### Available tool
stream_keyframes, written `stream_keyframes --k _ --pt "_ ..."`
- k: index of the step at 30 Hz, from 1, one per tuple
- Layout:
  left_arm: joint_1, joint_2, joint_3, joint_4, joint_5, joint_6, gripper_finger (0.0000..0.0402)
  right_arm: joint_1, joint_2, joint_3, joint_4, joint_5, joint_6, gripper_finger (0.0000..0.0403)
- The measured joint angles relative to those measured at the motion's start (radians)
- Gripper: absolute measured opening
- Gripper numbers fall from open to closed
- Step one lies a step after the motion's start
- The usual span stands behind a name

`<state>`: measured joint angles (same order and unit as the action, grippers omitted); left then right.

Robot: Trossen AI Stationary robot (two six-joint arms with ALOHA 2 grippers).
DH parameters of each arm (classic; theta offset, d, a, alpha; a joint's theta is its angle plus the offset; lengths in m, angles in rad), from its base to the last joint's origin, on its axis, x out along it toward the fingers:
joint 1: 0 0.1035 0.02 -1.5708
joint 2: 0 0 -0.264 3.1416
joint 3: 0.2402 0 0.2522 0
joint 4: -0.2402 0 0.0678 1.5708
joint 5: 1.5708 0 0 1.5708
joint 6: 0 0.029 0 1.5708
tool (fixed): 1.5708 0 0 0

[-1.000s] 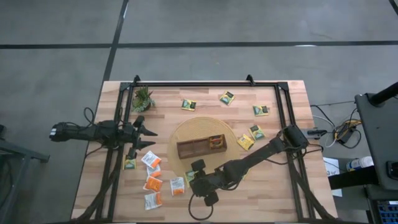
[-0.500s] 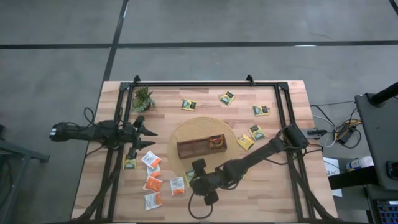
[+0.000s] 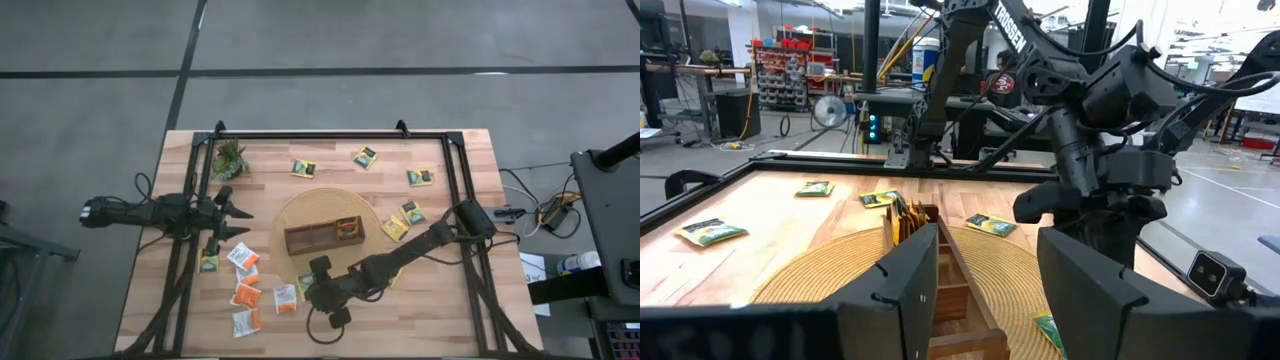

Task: Pick & Place Tea
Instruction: Put the yellow tea bag into the middle section of the wooden organizer

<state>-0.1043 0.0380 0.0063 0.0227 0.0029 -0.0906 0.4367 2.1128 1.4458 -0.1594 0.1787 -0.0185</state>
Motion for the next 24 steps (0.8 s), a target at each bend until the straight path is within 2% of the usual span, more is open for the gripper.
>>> stream_keyframes --k 12,24 --pt "0.000 0.002 0.000 0.001 0.000 0.000 0.0167 -0.008 0.085 0.019 0.037 -0.029 -0.003 0.0183" --pt "0.000 0.008 0.000 0.000 0.000 0.000 0.0167 -0.020 0.101 0.035 0.039 -0.030 -0.003 0.0180"
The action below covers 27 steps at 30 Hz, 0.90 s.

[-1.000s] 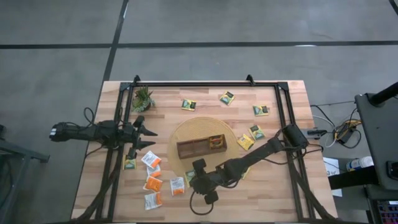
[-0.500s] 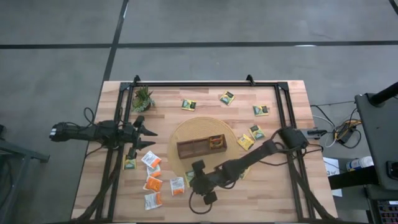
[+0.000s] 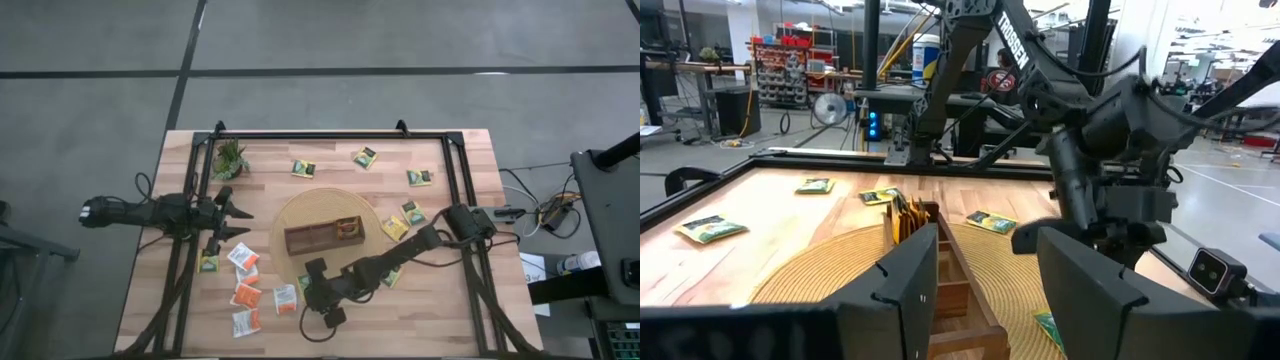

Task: Pick & Place Tea
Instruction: Put the yellow tea bag into the middle section of the wooden organizer

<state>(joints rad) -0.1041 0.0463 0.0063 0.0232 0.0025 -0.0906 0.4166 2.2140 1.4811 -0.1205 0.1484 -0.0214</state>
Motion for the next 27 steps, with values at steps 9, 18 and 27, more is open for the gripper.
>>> stream_keyframes --k 9,18,27 --pt "0.000 0.000 0.000 0.000 0.000 0.000 0.0167 -0.015 0.040 0.017 -0.018 -0.007 0.019 0.0173" --pt "0.000 0.000 0.000 0.000 0.000 0.000 0.0167 -0.023 0.037 0.024 -0.036 0.001 0.009 0.0069" --pt "0.000 0.000 0.000 0.000 0.000 0.000 0.0167 -0.029 0.037 0.057 -0.079 0.015 0.020 0.0010"
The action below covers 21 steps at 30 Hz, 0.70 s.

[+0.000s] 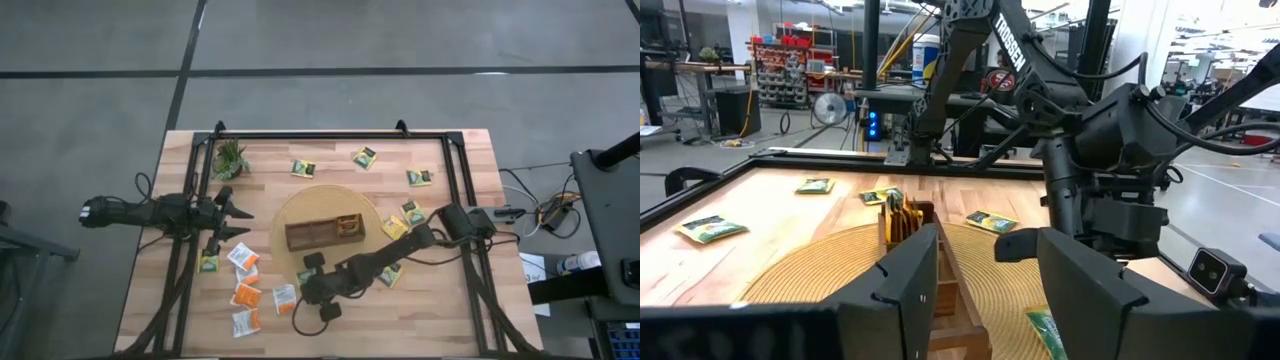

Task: Pick & Place Tea
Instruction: Put the yellow tea bag into the middle section of the wooden organizer

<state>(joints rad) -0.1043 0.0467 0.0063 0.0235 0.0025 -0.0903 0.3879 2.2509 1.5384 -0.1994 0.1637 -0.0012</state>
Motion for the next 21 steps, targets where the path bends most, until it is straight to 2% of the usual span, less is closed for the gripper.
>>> stream_keyframes --k 12,18,21 --pt "0.000 0.002 0.000 0.000 0.000 0.000 0.0167 0.001 -0.079 0.075 -0.118 -0.007 0.107 0.0009" --pt "0.000 0.002 0.000 0.000 0.000 0.000 0.0167 -0.005 -0.171 0.078 -0.211 -0.006 0.155 0.0009" --pt "0.000 0.002 0.000 0.000 0.000 0.000 0.0167 -0.010 -0.218 0.077 -0.290 0.055 0.175 0.0009"
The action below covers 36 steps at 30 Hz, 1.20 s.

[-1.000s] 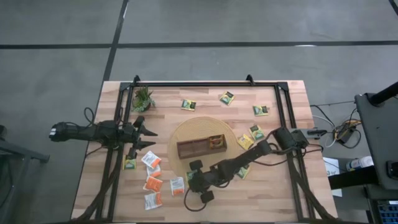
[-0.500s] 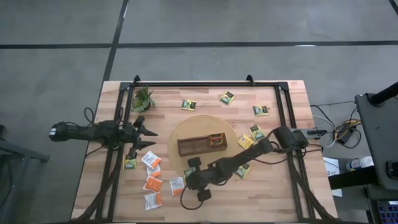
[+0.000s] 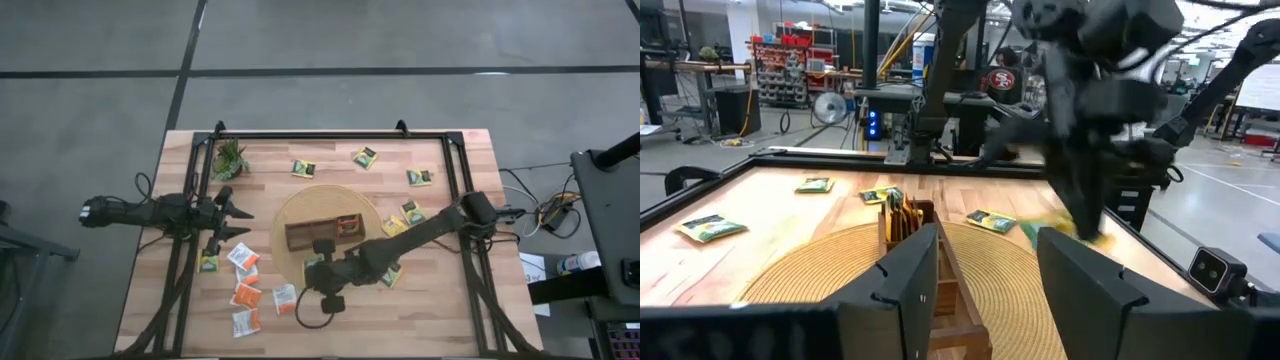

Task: Pick & Place Tea
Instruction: Put the yellow tea bag into the middle section of the wooden organizer

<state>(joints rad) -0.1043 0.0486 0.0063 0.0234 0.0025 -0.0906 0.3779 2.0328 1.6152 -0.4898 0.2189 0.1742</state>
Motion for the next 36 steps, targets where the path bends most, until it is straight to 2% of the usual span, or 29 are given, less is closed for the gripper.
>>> stream_keyframes --k 3,14,20,23,33,36 --pt "0.000 0.000 0.000 0.000 0.000 0.000 0.0167 -0.002 -0.047 -0.016 -0.042 0.062 0.010 0.0008" --pt "0.000 0.000 0.000 0.000 0.000 0.000 0.0167 -0.121 -0.191 -0.166 -0.022 0.009 0.016 0.0008" --pt "0.000 0.001 0.000 0.000 0.000 0.000 0.0167 -0.190 -0.231 -0.299 0.168 -0.178 -0.022 0.0008" --pt "0.000 0.001 0.000 0.000 0.000 0.000 0.0167 -0.224 -0.241 -0.327 0.195 -0.261 -0.024 0.0008" --pt "0.000 0.003 0.000 0.000 0.000 0.000 0.0167 -0.353 -0.242 -0.400 0.252 -0.427 -0.039 0.0008" --pt "0.000 0.003 0.000 0.000 0.000 0.000 0.0167 -0.383 -0.242 -0.416 0.256 -0.443 -0.043 0.0008"
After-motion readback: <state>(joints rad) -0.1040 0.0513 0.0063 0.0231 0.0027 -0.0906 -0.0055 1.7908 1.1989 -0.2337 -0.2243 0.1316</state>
